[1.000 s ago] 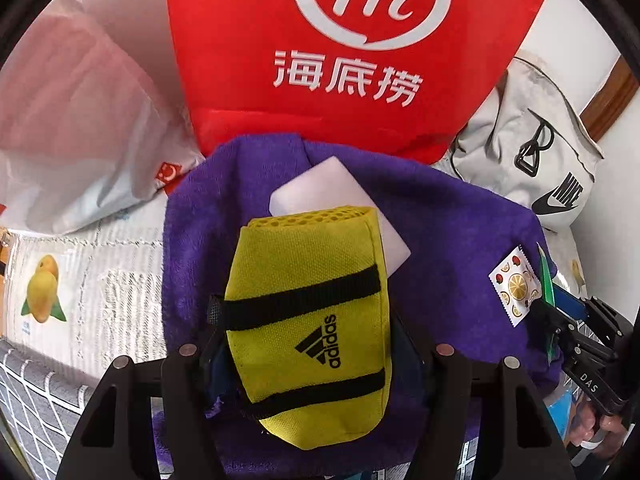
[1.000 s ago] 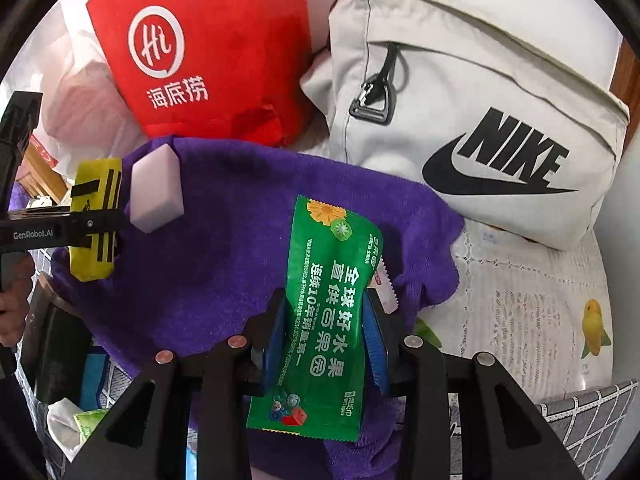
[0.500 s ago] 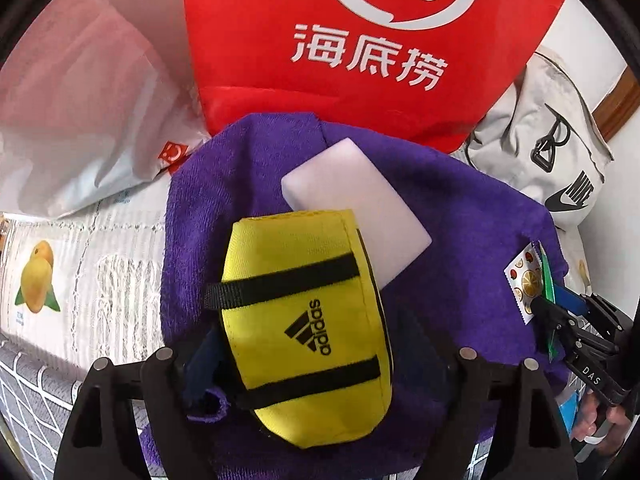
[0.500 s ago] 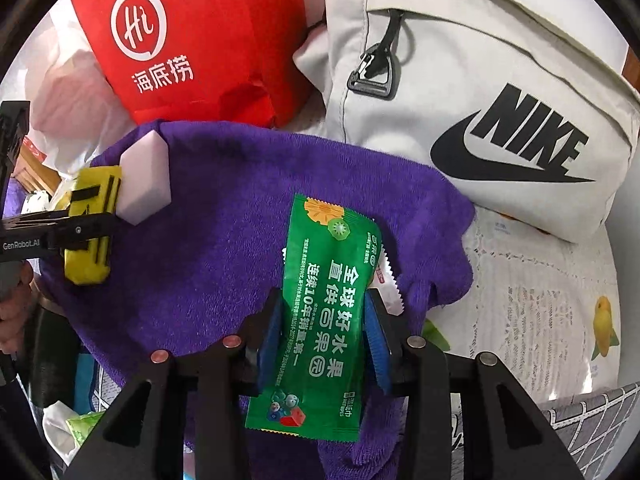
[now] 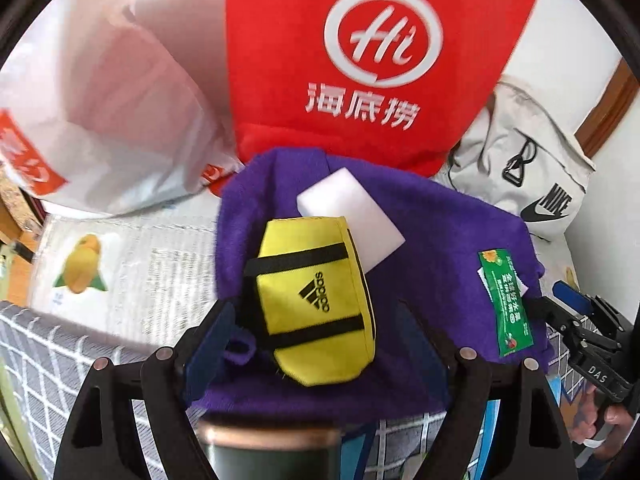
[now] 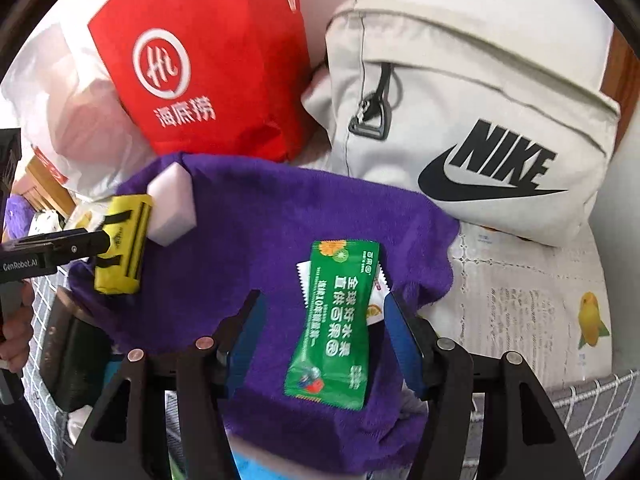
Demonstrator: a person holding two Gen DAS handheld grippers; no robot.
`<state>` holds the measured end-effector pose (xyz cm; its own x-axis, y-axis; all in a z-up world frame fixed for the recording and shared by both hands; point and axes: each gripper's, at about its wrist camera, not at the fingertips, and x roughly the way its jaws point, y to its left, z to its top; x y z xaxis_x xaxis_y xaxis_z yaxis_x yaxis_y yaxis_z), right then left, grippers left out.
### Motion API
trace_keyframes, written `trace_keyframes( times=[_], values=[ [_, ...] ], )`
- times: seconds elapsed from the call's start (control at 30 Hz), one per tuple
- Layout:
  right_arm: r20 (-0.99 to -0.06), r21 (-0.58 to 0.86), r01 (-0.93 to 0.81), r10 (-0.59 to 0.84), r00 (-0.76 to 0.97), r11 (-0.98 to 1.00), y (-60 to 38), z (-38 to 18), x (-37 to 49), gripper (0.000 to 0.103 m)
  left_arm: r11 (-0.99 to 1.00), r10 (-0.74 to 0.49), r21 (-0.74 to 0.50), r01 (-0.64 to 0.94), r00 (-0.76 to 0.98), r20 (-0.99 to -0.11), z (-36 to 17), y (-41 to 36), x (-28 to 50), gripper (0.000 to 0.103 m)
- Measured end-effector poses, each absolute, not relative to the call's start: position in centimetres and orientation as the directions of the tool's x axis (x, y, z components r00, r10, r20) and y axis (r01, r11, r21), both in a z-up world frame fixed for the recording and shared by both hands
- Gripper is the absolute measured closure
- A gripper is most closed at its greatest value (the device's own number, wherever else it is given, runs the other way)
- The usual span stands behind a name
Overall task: Organize soft objects
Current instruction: 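Open the left tool to set the pouch on the towel while the right tool releases the green packet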
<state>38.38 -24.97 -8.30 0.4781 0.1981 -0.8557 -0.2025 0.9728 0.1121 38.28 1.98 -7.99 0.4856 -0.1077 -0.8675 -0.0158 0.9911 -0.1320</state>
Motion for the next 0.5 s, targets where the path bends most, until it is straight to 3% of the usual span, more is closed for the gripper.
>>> trace_keyframes(
  times=[0.2, 0.5],
  values=[
    [-0.826, 0.118, -0.214, 0.216, 0.521, 0.97, -24.3, -6.5, 35.2, 0.042, 0.999, -0.048, -0.04, 0.026, 0.585, -0.81, -4.5, 1.9, 33.6, 0.022],
    [-0.795, 0.131, -0.217, 0.234, 0.559, 0.967, -23.7, -4.9, 29.9, 0.042, 0.999, 0.035, 0.04, -0.006, 0.628, -0.777, -3.5, 1.6, 27.6, 0.022]
  ],
)
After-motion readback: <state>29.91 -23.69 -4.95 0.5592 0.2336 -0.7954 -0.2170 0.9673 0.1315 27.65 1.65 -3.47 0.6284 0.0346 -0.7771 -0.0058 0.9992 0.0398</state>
